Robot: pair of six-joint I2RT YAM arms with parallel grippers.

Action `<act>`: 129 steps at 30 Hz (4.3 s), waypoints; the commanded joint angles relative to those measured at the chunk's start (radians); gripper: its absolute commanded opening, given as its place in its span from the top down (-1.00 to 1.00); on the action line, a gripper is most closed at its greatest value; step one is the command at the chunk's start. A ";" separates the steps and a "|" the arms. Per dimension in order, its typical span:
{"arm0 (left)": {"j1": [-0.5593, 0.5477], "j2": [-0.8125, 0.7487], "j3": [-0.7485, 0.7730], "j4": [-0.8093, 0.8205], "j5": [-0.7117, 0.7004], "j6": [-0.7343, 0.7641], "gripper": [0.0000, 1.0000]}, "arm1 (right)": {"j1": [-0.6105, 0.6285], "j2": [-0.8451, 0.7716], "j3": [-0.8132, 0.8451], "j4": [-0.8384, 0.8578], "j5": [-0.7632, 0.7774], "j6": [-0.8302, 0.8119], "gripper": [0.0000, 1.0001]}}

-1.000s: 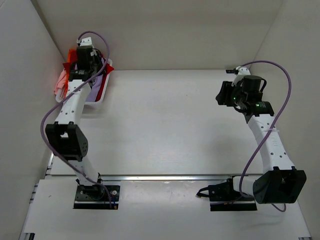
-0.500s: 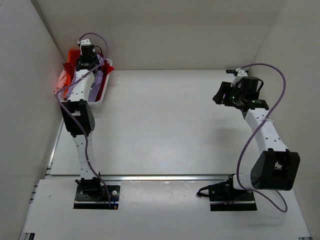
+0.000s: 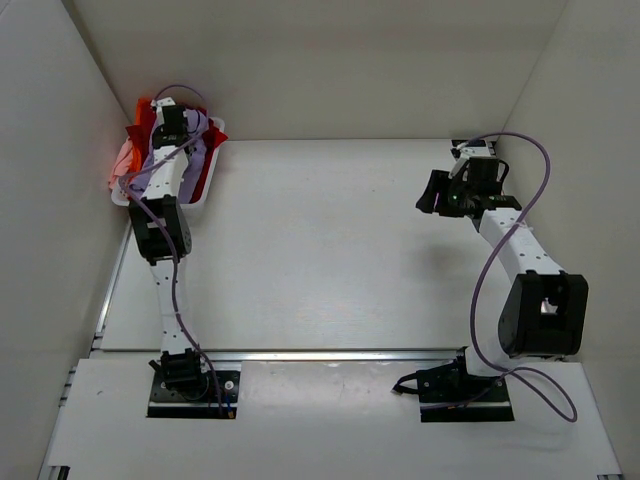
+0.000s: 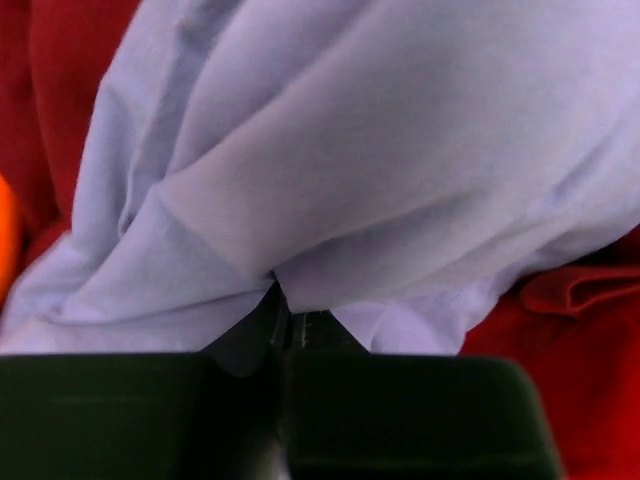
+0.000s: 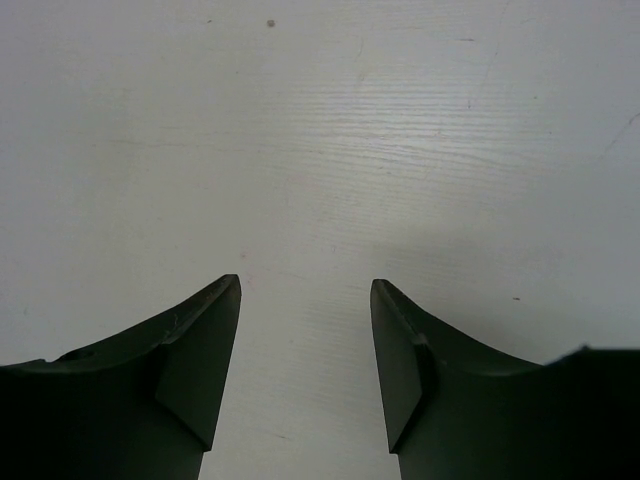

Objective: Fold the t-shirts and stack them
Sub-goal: Grab crumpled tshirt from bin with the left arm, then move the tshirt to the center of the board, then flatten out the tshirt

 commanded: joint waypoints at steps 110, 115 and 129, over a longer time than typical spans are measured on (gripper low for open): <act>-0.567 -0.962 -1.437 0.339 0.542 -0.350 1.00 | 0.902 -0.081 -0.320 -0.023 0.296 0.287 0.81; -0.536 -1.061 -1.368 0.273 0.549 -0.324 1.00 | 0.830 -0.204 -0.316 -0.075 0.258 0.265 1.00; -0.453 -1.294 -1.122 0.089 0.569 -0.282 1.00 | 0.459 -0.560 -0.303 -0.153 0.138 0.143 1.00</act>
